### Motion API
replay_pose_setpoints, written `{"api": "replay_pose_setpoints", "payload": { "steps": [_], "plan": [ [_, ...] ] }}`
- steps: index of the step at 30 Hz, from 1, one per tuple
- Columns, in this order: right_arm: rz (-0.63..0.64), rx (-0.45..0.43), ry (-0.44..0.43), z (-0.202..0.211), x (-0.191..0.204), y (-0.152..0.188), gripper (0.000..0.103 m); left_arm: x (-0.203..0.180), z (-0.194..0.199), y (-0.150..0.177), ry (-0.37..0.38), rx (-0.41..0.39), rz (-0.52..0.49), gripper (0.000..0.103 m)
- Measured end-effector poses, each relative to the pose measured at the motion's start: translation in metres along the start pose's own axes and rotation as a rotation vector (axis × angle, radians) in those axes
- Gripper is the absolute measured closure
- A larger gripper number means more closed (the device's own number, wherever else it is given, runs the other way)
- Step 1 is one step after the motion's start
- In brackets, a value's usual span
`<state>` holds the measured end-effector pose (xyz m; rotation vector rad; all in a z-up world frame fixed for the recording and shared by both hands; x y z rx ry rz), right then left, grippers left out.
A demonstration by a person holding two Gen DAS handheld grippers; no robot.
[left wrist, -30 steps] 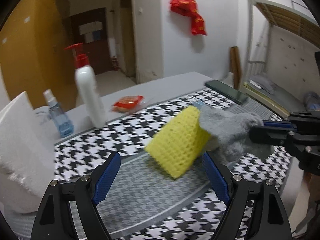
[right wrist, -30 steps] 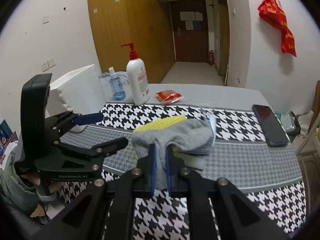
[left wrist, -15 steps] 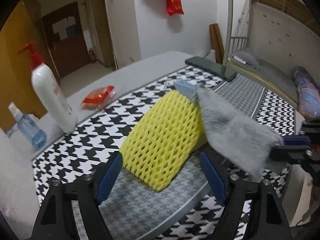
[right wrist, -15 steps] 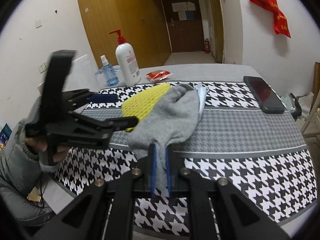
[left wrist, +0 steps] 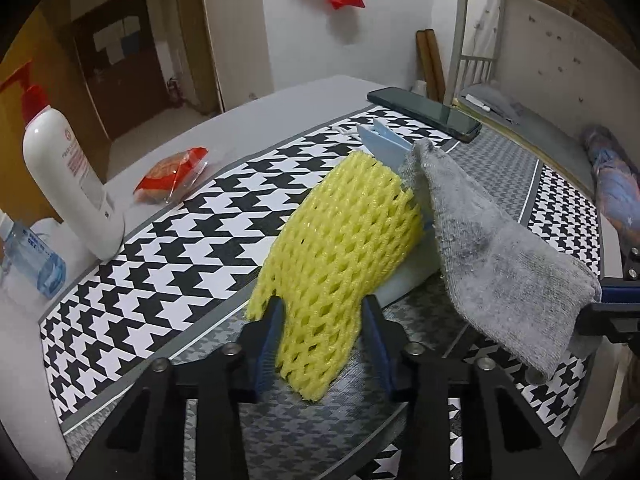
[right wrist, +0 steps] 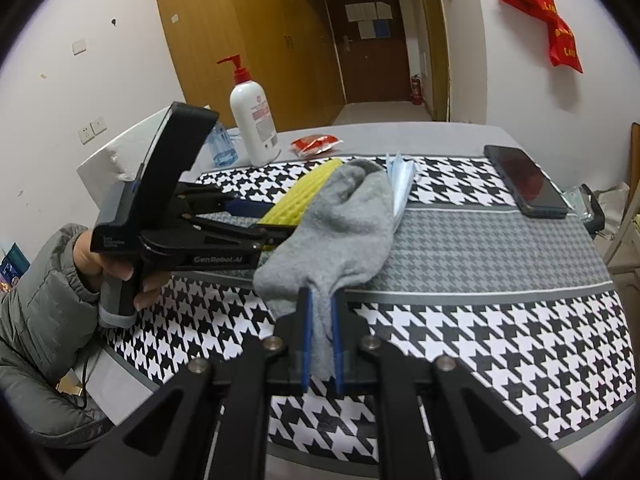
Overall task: Organize soft objects
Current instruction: 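Close the left tool on the yellow foam-net sponge and lift it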
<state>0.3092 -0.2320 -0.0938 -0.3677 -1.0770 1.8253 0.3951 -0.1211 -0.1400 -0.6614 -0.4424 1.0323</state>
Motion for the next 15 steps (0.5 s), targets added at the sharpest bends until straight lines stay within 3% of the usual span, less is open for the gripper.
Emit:
{"api": "replay_pose_setpoints", "payload": {
  "steps": [2, 6, 15],
  "plan": [
    [0.000, -0.003, 0.004, 0.002, -0.001, 0.000, 0.091, 0.002, 0.004, -0.001, -0.011, -0.011, 0.005, 0.080],
    [-0.008, -0.022, 0.022, 0.010, -0.005, -0.005, 0.091, 0.010, 0.014, -0.003, 0.010, -0.028, 0.044, 0.083],
    [-0.008, -0.090, 0.086, 0.041, -0.017, -0.019, 0.091, 0.020, 0.051, 0.002, -0.029, -0.079, 0.058, 0.084]
  ]
}}
Point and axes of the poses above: each gripper's, at about its wrist camera, not at the fingertips, and z roughly against the way its jaws point, x to its left, y to its underside, the point moved 7 cm from there along -z, roughly the way its jaws point, and after that the axes turned 5 degrees about -x, right-handed, at the moved point
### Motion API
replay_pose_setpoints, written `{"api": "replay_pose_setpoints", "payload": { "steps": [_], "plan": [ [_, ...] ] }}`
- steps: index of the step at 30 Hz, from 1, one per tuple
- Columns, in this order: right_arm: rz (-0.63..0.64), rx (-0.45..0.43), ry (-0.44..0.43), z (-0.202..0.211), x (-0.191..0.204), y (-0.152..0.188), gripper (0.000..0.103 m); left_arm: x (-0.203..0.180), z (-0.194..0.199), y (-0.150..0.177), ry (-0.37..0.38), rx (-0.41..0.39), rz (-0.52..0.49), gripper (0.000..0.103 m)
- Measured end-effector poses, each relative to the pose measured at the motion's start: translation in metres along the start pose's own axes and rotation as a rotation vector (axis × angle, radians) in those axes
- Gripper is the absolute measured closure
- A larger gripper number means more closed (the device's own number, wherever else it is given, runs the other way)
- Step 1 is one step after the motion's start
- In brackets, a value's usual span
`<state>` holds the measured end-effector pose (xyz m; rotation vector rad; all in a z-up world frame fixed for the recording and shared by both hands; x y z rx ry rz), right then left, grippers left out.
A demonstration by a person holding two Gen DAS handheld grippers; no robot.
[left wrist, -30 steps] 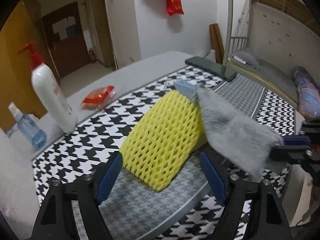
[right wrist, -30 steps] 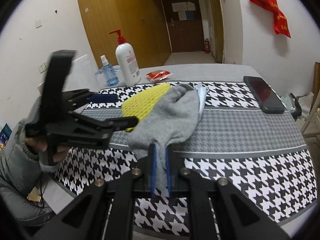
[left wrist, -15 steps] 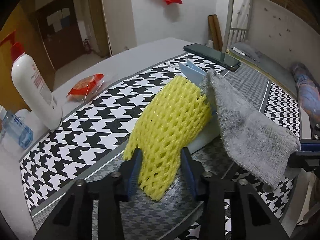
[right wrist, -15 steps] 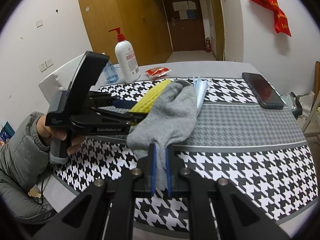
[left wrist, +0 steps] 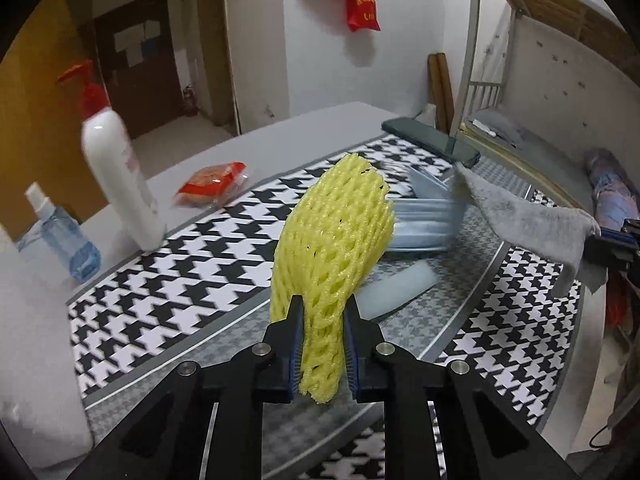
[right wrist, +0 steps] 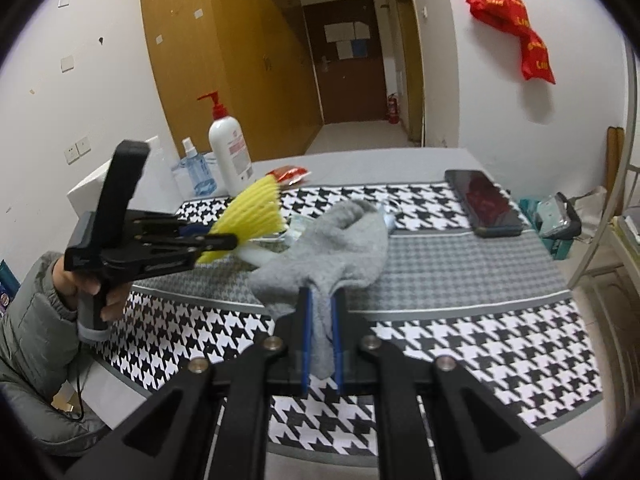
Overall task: Organize soft objects
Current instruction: 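Close the left tool on the yellow foam-net sponge and lift it, then lift the grey sock with the right tool while the left tool holds the sponge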
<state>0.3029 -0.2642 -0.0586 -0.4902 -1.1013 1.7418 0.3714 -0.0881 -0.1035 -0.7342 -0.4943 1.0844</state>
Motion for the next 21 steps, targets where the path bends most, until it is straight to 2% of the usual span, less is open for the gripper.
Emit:
{"api": "replay_pose_setpoints", "payload": {
  "steps": [7, 16, 21],
  "plan": [
    [0.011, -0.015, -0.024, 0.010, 0.009, -0.001, 0.091, 0.008, 0.037, 0.000, -0.022, -0.061, 0.036, 0.084],
    [0.007, 0.107, -0.079, -0.012, 0.026, 0.042, 0.091, 0.020, 0.055, 0.032, -0.026, -0.038, 0.099, 0.083],
    [0.009, 0.110, -0.086, -0.013, 0.031, 0.046, 0.088, 0.025, 0.057, 0.049, -0.038, -0.025, 0.107, 0.082]
  ]
}}
Point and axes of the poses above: each gripper's, at about its wrist camera, not at the fingertips, and z roughly against the way its jaws point, x to its left, y to its underside, the point moved 7 cm from there along -z, roughly the way its jaws point, and after that the axes turned 5 degrees about -x, right-handed, at the moved point
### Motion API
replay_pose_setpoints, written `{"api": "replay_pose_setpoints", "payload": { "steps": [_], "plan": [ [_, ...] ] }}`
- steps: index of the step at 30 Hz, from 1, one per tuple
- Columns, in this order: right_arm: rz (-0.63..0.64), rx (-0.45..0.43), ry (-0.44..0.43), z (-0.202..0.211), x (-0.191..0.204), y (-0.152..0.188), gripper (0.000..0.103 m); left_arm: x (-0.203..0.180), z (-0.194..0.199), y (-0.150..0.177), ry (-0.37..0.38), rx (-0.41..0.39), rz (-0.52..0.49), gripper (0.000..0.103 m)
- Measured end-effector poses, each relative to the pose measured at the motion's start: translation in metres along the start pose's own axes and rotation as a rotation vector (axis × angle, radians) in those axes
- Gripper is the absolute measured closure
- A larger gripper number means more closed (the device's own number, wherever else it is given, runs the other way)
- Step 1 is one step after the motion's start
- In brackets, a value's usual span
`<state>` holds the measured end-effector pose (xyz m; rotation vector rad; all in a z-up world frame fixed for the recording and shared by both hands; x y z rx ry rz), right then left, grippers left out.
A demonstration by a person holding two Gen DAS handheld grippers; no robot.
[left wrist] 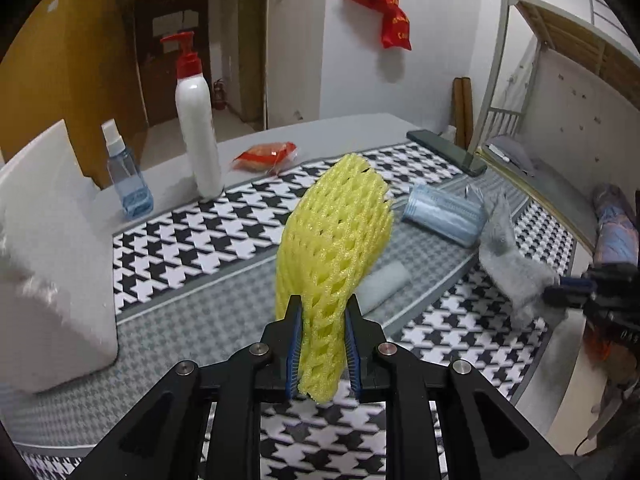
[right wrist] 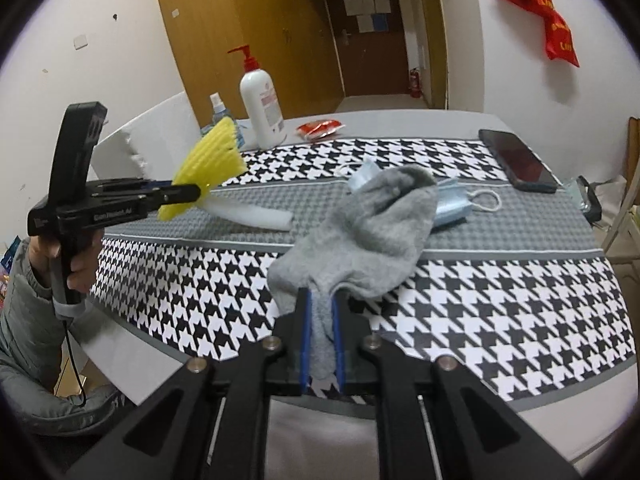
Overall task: Organize soft objects
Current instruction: 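Lift the grey sock with the right tool while the left tool holds the sponge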
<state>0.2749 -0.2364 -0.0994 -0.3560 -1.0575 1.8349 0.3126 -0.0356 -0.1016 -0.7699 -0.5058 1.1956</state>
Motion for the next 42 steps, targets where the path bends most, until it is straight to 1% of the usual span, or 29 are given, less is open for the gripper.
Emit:
{"api": "replay_pose_setpoints", "payload": {
  "steps": [2, 3, 4, 6, 7, 8, 9, 10, 11, 15, 17, 19, 21, 23, 24, 26, 27, 28, 29, 30, 32, 35, 38, 42],
  "plan": [
    [0.007, -0.008, -0.005, 0.002, 0.003, 0.000, 0.084, 0.000, 0.001, 0.006, -0.011, 0.010, -0.018, 0.078],
    [0.008, -0.013, -0.006, 0.003, 0.004, -0.001, 0.079, 0.001, 0.000, 0.008, -0.017, 0.018, -0.025, 0.070],
    [0.011, -0.020, -0.010, 0.005, 0.005, -0.001, 0.076, 0.001, 0.001, 0.010, -0.022, 0.023, -0.029, 0.063],
    [0.014, -0.027, -0.018, 0.007, 0.008, -0.001, 0.064, 0.002, 0.004, 0.010, -0.027, 0.021, -0.038, 0.060],
    [0.018, -0.029, -0.017, 0.008, 0.009, -0.001, 0.061, 0.003, 0.005, 0.011, -0.029, 0.023, -0.041, 0.058],
    [0.022, -0.036, -0.018, 0.009, 0.010, -0.001, 0.057, 0.003, 0.005, 0.011, -0.032, 0.026, -0.044, 0.053],
    [0.024, -0.037, -0.020, 0.009, 0.011, -0.001, 0.056, 0.003, 0.005, 0.011, -0.036, 0.028, -0.050, 0.049],
    [0.025, -0.038, -0.022, 0.010, 0.011, -0.001, 0.056, 0.004, 0.006, 0.011, -0.046, 0.026, -0.059, 0.041],
    [0.022, -0.041, -0.020, 0.010, 0.010, -0.002, 0.056, 0.004, 0.006, 0.011, -0.053, 0.022, -0.068, 0.040],
    [0.003, -0.030, 0.003, 0.004, 0.002, -0.003, 0.056, -0.002, 0.003, 0.007, -0.060, 0.025, -0.097, 0.039],
    [-0.004, -0.024, 0.006, 0.000, 0.001, -0.003, 0.056, -0.005, -0.005, 0.006, -0.059, 0.043, -0.119, 0.039],
    [-0.004, -0.023, 0.001, -0.001, 0.002, -0.003, 0.056, -0.007, -0.015, 0.011, -0.081, 0.076, -0.141, 0.039],
    [-0.001, -0.022, -0.002, -0.001, 0.004, -0.002, 0.056, -0.008, -0.023, 0.018, -0.071, 0.107, -0.153, 0.039],
    [0.000, -0.016, -0.001, -0.003, 0.003, -0.002, 0.056, -0.008, -0.027, 0.024, -0.066, 0.124, -0.161, 0.039],
    [-0.002, -0.013, 0.000, -0.004, 0.003, -0.001, 0.056, -0.007, -0.027, 0.026, -0.070, 0.127, -0.164, 0.042],
    [-0.007, -0.006, 0.001, -0.007, 0.001, -0.001, 0.056, -0.006, -0.030, 0.029, -0.072, 0.140, -0.168, 0.059],
    [-0.008, -0.003, 0.002, -0.008, 0.000, -0.001, 0.056, -0.004, -0.031, 0.030, -0.075, 0.145, -0.162, 0.062],
    [-0.009, 0.001, 0.002, -0.010, 0.000, 0.000, 0.056, -0.002, -0.031, 0.029, -0.080, 0.145, -0.152, 0.066],
    [-0.009, 0.005, 0.003, -0.012, 0.000, 0.000, 0.056, 0.000, -0.032, 0.029, -0.082, 0.144, -0.143, 0.073],
    [-0.011, 0.008, 0.006, -0.013, -0.001, 0.001, 0.056, 0.002, -0.031, 0.028, -0.082, 0.141, -0.137, 0.075],
    [-0.017, 0.013, 0.007, -0.016, -0.002, 0.003, 0.056, 0.003, -0.027, 0.027, -0.072, 0.137, -0.134, 0.082],
    [-0.019, 0.015, 0.010, -0.018, -0.002, 0.004, 0.056, 0.005, -0.018, 0.023, -0.069, 0.109, -0.123, 0.085],
    [-0.019, 0.015, 0.020, -0.022, -0.003, 0.003, 0.056, 0.008, 0.000, 0.010, -0.050, 0.043, -0.081, 0.085],
    [-0.022, 0.027, 0.039, -0.028, -0.002, 0.001, 0.056, 0.014, 0.021, -0.003, -0.057, -0.024, -0.063, 0.085]
  ]
}}
Point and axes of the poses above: each gripper's, at about its wrist camera, not at the fingertips, and z roughly against the way its jaws point, x to its left, y to its underside, the point moved 7 cm from there along -z, roughly the way its jaws point, and after that the axes turned 5 degrees about -x, right-handed, at the moved point
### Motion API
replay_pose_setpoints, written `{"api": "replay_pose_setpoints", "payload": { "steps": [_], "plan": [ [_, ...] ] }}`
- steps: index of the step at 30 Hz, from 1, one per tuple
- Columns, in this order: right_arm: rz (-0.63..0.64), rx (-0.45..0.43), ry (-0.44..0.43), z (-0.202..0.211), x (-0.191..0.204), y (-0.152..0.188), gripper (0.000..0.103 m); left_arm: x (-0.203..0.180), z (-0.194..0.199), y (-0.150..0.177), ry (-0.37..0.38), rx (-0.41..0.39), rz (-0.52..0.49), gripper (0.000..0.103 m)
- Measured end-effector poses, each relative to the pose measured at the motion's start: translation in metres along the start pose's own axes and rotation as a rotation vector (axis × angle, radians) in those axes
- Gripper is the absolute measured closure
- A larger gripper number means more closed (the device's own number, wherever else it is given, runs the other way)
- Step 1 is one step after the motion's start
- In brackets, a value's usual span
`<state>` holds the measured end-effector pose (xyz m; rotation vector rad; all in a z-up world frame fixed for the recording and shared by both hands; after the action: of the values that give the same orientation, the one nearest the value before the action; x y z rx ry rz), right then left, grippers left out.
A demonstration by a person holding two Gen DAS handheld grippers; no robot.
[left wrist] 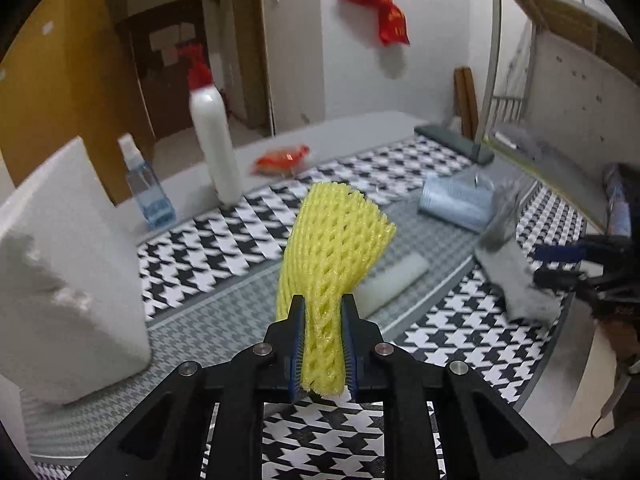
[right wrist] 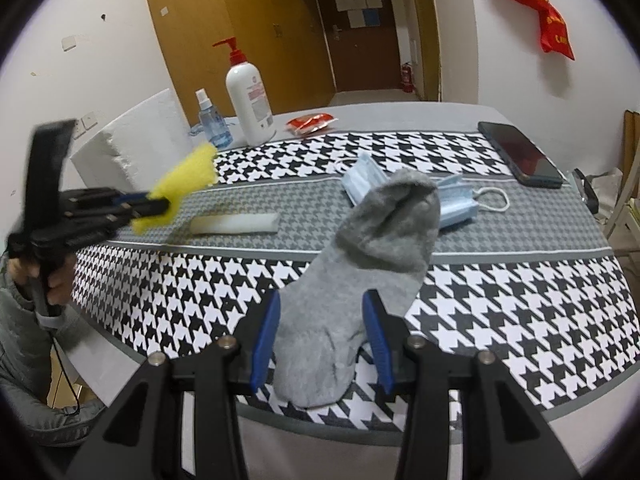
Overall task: Organize soft objects
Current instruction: 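Lift the grey sock with the right tool while the left tool holds the sponge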
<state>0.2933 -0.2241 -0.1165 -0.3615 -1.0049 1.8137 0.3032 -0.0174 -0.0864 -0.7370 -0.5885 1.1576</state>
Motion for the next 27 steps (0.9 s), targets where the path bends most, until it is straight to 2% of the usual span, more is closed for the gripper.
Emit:
{"api": "replay_pose_setpoints", "payload": {
  "steps": [6, 12, 19, 22, 24, 27],
  "plan": [
    [-0.001, 0.039, 0.053, -0.015, 0.000, -0.003, 0.056, 0.006, 0.009, 0.002, -0.007, -0.030, 0.024, 0.085],
    [0.005, 0.101, 0.104, -0.032, -0.006, 0.002, 0.056, 0.015, 0.007, 0.004, 0.006, -0.037, 0.057, 0.085],
    [0.043, 0.127, 0.164, -0.038, -0.005, 0.001, 0.056, 0.021, 0.011, 0.007, 0.034, -0.047, 0.073, 0.085],
    [0.050, 0.132, 0.188, -0.037, -0.004, 0.002, 0.067, 0.024, 0.011, 0.011, 0.057, -0.036, 0.092, 0.085],
    [0.041, 0.130, 0.181, -0.035, -0.003, 0.003, 0.087, 0.025, 0.013, 0.012, 0.052, -0.036, 0.090, 0.085],
    [0.035, 0.117, 0.183, -0.032, 0.000, 0.004, 0.095, 0.026, 0.020, 0.011, 0.058, -0.050, 0.091, 0.085]
  ]
}}
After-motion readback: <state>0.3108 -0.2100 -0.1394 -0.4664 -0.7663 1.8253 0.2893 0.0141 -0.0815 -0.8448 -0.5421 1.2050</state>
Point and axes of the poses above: each gripper's, at about its wrist camera, not at the fingertips, and z roughly against the way its jaws point, x to its left, y to its underside, the point moved 7 cm from there along -z, roughly the way its jaws point, and after that the axes turned 5 degrees about -x, right-handed, at the moved point
